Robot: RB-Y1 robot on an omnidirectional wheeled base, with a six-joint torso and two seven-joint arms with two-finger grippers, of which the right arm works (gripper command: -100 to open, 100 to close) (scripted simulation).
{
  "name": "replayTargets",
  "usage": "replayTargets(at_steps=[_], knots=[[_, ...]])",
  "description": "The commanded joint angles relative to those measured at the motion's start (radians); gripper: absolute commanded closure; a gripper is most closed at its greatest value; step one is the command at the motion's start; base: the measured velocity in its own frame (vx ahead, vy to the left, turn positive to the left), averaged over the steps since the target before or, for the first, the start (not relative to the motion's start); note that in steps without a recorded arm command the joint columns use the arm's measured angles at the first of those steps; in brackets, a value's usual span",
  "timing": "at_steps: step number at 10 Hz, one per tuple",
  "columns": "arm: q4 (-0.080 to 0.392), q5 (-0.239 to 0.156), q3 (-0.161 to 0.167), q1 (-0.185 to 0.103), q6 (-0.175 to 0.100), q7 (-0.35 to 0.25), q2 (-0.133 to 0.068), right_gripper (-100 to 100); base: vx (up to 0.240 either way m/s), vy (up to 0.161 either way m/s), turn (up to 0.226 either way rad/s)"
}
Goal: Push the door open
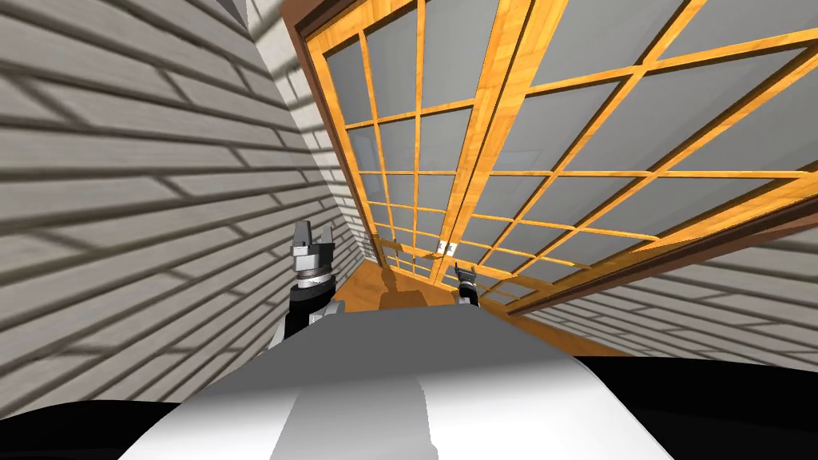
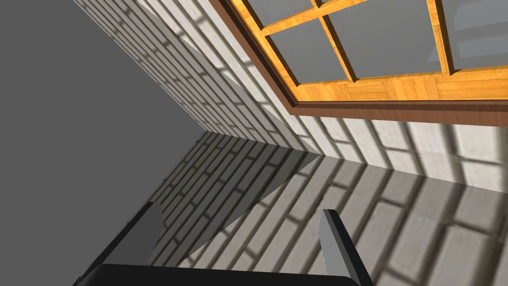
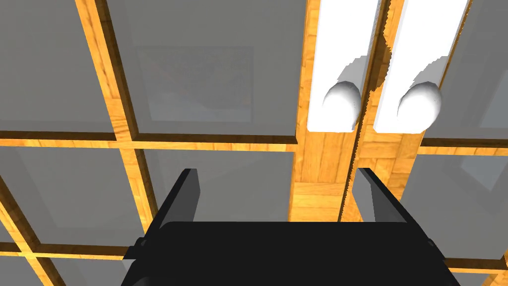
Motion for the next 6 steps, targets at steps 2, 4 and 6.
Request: replayTargets(at_steps=[2,4,6], knots=[[0.002,0.0,0.001,-0.008,-0.001,0.0,0.001,-100,0.212,0.002,0.009],[0.003,0.0,0.002,-0.014,0.0,0.001,0.002,-100,0.21,-0.016,0.005],[0.004,-0.001,0.002,-0.019,0.0,0.002,0.002,-100,0.22,0.003,0.009]])
